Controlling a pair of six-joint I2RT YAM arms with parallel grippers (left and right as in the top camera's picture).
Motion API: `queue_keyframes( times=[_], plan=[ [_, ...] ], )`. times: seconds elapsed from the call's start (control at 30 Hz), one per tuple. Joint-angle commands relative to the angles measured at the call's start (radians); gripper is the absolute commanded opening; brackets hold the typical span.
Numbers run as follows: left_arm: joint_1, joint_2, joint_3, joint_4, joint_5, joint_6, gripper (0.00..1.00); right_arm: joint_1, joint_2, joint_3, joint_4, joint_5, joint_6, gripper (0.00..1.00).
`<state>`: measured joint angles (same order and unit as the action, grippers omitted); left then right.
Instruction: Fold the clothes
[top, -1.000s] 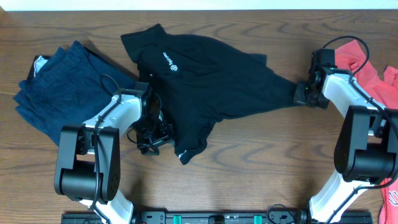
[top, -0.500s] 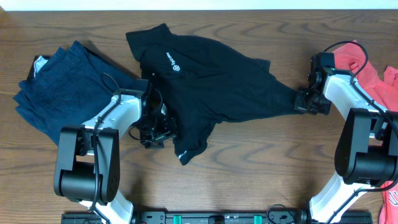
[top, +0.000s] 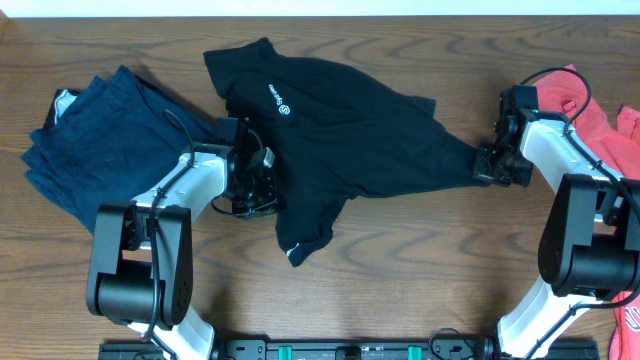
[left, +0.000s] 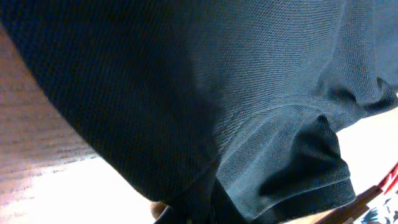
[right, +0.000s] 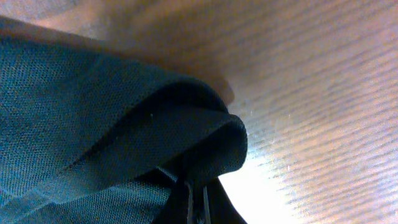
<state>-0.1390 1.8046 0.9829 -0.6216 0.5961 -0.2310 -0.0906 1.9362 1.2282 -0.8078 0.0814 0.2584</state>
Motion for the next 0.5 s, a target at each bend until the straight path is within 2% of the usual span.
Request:
queue_keyframes(
  times=[0.0, 0.17, 0.3, 0.47],
  plan=[
    [0.003, -0.007, -0.007, -0.034, 0.003, 0.013, 0.06, -0.015, -0.027, -0.006, -0.032, -0.048, -0.013, 0.01],
    [0.024, -0.135, 0.093, -0.228, 0.002, 0.149, 0.06, -0.041, -0.1, 0.004, -0.093, -0.216, -0.048, 0.01],
    [0.068, -0.312, 0.273, -0.38, -0.002, 0.204, 0.06, -0.107, -0.239, 0.051, -0.156, -0.379, -0.103, 0.01],
    [0.151, -0.502, 0.493, -0.386, -0.002, 0.204, 0.06, -0.19, -0.448, 0.153, -0.219, -0.441, -0.118, 0.01]
  ],
)
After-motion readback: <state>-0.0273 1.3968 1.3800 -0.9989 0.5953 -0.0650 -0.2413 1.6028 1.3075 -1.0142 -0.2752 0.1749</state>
